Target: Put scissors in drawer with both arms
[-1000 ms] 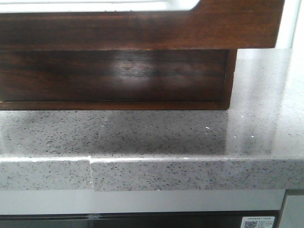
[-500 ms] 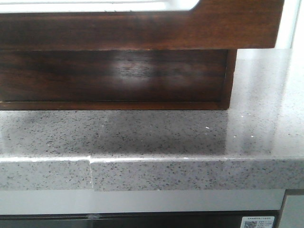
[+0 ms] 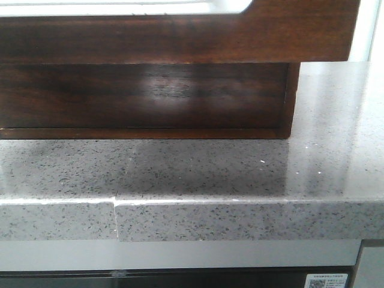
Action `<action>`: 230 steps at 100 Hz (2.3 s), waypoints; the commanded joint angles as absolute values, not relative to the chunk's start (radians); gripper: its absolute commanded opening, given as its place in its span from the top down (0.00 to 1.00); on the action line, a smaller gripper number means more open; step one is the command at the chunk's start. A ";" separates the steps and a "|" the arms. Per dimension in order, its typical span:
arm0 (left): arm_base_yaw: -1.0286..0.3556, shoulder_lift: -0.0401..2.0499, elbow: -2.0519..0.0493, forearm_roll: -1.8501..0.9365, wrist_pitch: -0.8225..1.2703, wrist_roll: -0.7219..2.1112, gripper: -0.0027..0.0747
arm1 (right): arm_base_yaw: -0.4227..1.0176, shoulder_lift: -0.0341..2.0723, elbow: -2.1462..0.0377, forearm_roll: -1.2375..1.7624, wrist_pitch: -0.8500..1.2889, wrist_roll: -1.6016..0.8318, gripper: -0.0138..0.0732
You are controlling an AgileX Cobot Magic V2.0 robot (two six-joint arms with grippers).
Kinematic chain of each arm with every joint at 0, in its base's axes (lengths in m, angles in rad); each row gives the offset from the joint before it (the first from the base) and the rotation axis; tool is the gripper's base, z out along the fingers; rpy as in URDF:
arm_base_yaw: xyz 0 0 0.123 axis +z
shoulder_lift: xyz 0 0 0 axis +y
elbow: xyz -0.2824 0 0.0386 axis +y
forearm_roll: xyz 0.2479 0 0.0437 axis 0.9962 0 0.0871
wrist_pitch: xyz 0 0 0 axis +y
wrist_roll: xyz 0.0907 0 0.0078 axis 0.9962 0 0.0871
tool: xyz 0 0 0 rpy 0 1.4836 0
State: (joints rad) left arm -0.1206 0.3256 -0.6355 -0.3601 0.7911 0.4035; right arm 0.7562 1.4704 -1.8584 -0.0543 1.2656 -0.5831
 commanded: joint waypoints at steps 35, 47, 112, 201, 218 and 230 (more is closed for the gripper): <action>-0.129 0.338 -0.669 -0.376 0.717 0.394 0.47 | 0.133 1.050 -1.319 0.427 0.861 -0.555 0.50; -0.129 0.338 -0.669 -0.376 0.717 0.394 0.47 | 0.023 0.927 -1.090 0.440 0.713 -0.498 0.50; -0.129 0.338 -0.669 -0.376 0.713 0.394 0.48 | -0.014 0.620 -0.614 0.437 0.548 -0.498 0.55; -0.129 0.338 -0.669 -0.380 0.740 0.394 0.99 | -0.014 0.626 -0.614 0.437 0.555 -0.498 0.92; -0.129 0.338 -0.669 -0.380 0.740 0.394 0.99 | -0.014 0.626 -0.614 0.437 0.555 -0.498 0.92; -0.127 0.335 -0.669 -0.342 0.714 0.396 0.99 | -0.014 0.626 -0.614 0.437 0.555 -0.498 0.92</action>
State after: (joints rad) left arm -0.1206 0.3256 -0.6355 -0.3499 0.8024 0.4035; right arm -0.0069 0.6253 -0.5881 0.4137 0.6121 -0.4970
